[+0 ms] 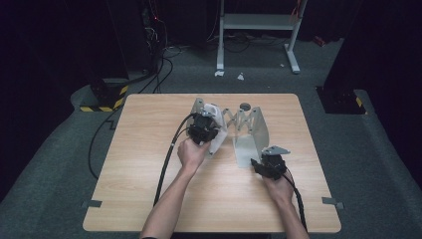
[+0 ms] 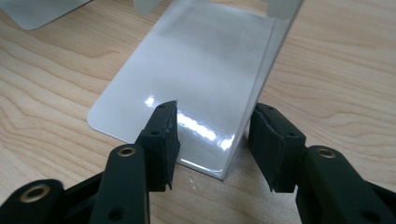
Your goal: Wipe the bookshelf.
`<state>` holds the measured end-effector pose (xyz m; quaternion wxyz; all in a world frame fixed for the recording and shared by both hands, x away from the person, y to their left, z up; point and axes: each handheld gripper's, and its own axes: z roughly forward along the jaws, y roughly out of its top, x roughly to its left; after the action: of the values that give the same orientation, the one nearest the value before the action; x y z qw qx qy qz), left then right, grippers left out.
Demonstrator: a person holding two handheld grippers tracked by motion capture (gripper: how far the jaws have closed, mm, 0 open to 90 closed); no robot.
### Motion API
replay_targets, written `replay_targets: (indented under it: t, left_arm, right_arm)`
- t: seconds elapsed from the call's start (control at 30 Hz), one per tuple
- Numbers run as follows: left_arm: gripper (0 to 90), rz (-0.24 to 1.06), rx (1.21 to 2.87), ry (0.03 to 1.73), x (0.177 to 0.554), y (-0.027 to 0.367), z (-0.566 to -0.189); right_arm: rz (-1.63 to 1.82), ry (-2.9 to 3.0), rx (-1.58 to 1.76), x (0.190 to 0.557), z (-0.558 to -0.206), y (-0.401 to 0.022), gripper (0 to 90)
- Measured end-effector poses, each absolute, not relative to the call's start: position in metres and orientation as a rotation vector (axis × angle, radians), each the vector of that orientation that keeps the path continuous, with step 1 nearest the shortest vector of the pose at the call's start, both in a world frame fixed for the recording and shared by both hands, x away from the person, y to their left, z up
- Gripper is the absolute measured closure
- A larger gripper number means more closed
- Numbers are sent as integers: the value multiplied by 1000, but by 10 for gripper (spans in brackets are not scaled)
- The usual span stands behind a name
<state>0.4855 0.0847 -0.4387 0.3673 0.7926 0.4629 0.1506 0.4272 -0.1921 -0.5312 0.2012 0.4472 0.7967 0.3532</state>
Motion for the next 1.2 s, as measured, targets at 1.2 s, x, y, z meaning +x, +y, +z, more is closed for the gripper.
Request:
replay_targets:
  t: [1.2]
  left_arm:
    - [846,435,2023,1218,497,79,-442]
  right_arm:
    - [1009,2268,1194,427,-532,-177,544]
